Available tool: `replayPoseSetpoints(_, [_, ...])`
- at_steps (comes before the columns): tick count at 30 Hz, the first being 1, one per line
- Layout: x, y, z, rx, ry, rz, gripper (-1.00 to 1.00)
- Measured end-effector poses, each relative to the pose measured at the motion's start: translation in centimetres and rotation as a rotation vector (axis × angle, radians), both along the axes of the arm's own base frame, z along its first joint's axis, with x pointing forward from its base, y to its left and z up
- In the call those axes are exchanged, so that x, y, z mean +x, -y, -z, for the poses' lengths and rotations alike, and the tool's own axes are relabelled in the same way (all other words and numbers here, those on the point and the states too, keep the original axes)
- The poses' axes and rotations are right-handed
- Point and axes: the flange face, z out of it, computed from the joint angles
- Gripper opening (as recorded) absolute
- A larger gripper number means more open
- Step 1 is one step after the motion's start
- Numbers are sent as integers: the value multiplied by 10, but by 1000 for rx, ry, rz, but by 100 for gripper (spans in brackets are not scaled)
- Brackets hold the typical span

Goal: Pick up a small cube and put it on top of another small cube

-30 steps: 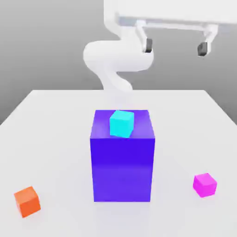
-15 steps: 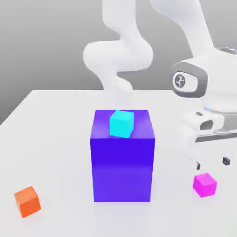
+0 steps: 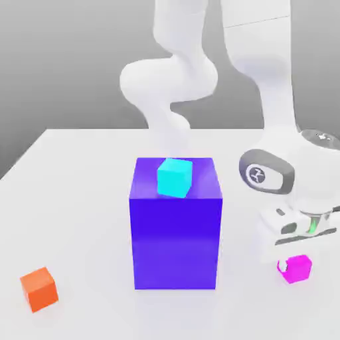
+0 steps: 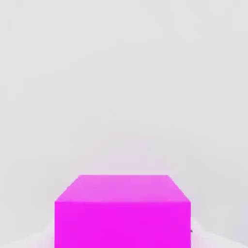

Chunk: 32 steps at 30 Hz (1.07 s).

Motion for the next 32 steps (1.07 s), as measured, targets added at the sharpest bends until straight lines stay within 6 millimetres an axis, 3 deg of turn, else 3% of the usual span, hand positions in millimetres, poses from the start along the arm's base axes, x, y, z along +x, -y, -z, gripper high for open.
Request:
replayPoseSetpoints(8, [6, -4, -62, -1, 0, 21, -100])
replayPoseSetpoints(17, [91, -44, -88, 2, -6, 308, -100])
replayPoseSetpoints(24, [162, -59, -110, 1, -3, 568, -100])
replayPoseSetpoints(26, [176, -60, -101, 1, -2, 620, -100])
replayPoseSetpoints(28, [180, -60, -71, 0, -2, 633, -100])
replayPoseSetpoints(29, [180, -60, -58, 0, -2, 634, 100])
replayPoseSetpoints(32, [180, -60, -58, 0, -2, 634, 100])
